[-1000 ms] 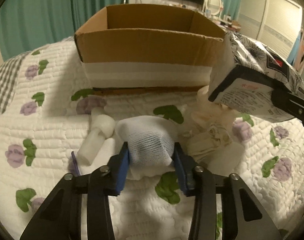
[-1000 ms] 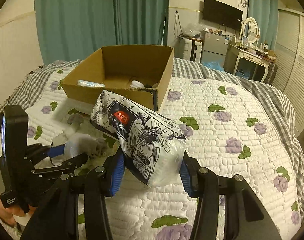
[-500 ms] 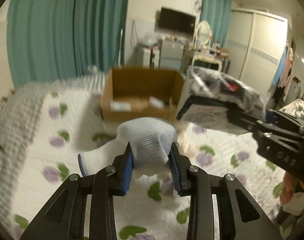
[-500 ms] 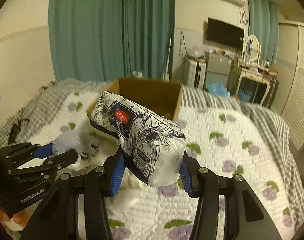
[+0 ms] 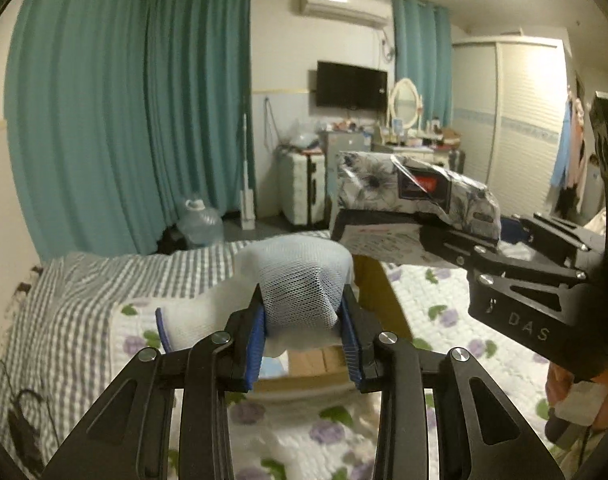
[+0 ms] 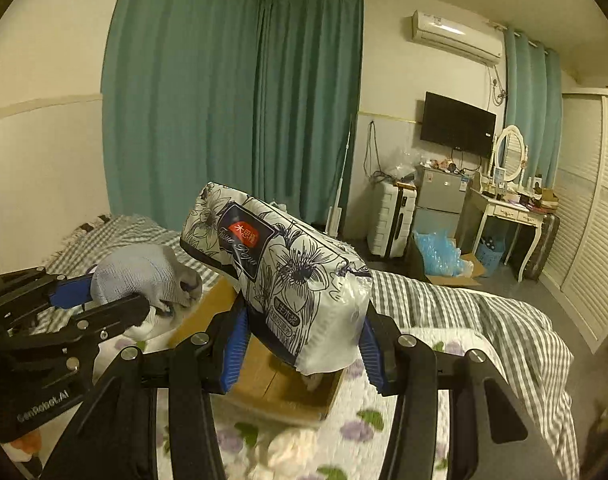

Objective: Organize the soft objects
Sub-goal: 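Carry the package and mesh sock into the box and open both tools, then move both tools back down to the remaining items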

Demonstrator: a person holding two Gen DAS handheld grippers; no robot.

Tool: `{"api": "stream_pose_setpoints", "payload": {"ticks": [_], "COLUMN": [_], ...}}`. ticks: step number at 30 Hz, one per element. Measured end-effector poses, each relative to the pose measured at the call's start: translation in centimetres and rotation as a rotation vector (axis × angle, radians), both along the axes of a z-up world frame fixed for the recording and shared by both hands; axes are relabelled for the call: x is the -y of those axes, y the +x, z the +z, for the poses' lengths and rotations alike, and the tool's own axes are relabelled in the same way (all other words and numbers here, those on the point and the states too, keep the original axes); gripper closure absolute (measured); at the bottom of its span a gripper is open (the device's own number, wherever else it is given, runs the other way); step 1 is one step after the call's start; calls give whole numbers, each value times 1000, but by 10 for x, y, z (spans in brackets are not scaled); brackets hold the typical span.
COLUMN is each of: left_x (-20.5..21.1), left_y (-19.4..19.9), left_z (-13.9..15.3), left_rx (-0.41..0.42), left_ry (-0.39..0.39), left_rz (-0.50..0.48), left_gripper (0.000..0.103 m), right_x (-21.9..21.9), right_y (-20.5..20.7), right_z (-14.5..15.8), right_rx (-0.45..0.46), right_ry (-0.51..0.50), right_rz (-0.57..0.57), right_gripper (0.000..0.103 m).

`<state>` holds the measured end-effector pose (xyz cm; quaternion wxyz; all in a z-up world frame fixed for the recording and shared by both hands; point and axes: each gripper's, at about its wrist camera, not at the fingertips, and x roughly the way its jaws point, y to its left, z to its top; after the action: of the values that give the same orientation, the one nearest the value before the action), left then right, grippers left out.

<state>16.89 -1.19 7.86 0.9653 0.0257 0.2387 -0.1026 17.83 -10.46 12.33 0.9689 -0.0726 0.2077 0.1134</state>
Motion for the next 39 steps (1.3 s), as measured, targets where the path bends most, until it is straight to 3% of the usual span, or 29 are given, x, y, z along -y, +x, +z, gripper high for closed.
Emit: {"api": "stream_pose_setpoints", "payload": {"ticks": [9, 15, 17, 19, 21, 28, 32, 35, 39], "left_x": [0, 10, 11, 13, 13, 10, 4, 3, -1], "left_y": [86, 91, 92, 91, 89, 60, 21, -13, -55], "left_z": [-79, -102, -106, -107, -106, -73, -32, 5, 47], "left_rx": [-121, -52, -53, -56, -48, 2, 72, 117, 173], "left_ry": [45, 134, 140, 136, 138, 101, 38, 11, -6], "left_rz": [-4, -26, -24, -20, 12, 59, 62, 43, 54], "left_gripper": [70, 63, 56, 46, 32, 31, 31, 18, 18], "right_x": [-3, -2, -3, -1, 0, 31, 49, 60, 65], "right_y": [99, 130, 135, 137, 135, 100, 55, 13, -36], "right_z": [-64, -110, -121, -128, -129, -96, -61, -32, -3], "right_rx": [-131, -180, -180, -179, -169, -104, -49, -10, 5], "right_ry": [14, 36, 24, 39, 58, 109, 112, 122, 114], "right_rz": [15, 55, 68, 75, 75, 43, 29, 18, 30], "right_gripper": [55, 51, 46, 32, 25, 9, 5, 2, 1]}}
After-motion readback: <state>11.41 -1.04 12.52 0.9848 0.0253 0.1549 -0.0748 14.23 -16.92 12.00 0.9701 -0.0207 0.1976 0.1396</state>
